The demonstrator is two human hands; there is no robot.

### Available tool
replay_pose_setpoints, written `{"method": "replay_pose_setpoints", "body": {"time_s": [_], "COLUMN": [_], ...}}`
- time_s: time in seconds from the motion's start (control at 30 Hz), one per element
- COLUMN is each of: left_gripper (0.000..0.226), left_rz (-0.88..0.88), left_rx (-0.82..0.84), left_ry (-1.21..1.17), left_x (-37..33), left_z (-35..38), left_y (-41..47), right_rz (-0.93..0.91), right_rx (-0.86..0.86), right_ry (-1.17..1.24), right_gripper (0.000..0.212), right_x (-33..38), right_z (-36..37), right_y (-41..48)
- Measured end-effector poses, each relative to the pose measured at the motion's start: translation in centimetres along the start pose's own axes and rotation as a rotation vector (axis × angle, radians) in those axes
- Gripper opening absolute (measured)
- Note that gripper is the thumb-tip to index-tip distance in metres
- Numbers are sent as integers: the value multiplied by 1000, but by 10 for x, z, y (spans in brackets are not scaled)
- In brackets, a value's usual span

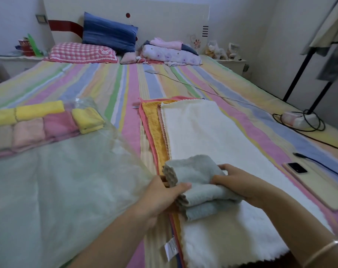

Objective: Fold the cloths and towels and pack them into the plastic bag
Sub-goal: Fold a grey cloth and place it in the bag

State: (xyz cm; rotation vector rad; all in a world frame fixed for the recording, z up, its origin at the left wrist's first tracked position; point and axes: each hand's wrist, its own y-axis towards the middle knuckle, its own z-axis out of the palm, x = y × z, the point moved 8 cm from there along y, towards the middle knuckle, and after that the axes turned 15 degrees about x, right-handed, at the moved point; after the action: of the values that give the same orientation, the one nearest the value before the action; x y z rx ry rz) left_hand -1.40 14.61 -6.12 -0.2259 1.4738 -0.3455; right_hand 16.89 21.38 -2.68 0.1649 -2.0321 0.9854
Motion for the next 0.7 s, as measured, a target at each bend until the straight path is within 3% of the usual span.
{"method": "replay_pose_setpoints", "body": {"time_s": [0.1,0.23,0.37,0.4,0.5,0.57,0.67,0.7], "left_gripper": [73,68,69,64,35,24,10,19], "left_rz": [63,113,195,196,172,203,312,336], "left_rx": [-161,-182,-78,-98,-90,-92,-333,-376], "left_ry": [249,280,250,221,119,303,1061,1283], "left_x": [-9,-9,-7,-6,-5,-11,-33,-37], "left_z": [-1,-1,8,3,-14,-30,-59,-62], "left_y": [-17,-25,-32,-33,-41,-54,-89,-98], "right_rz": [-81,-103,-123,-114,6,74,140,154], "right_rx": [-199,-374,-409,-417,-424,-419,-444,-475], "right_ry": [-327,-1005,-1182,-1171,-1110,-1178,-1236,-1244], "right_gripper": [40,29,15,22,70,81,85,84], "right_x": [15,49,70,71,67,64,59,57], "right_z": [5,44,83,89,95,100,104,103], "right_y": [-15,-40,-49,-48,-41,-35,-24,-22]}}
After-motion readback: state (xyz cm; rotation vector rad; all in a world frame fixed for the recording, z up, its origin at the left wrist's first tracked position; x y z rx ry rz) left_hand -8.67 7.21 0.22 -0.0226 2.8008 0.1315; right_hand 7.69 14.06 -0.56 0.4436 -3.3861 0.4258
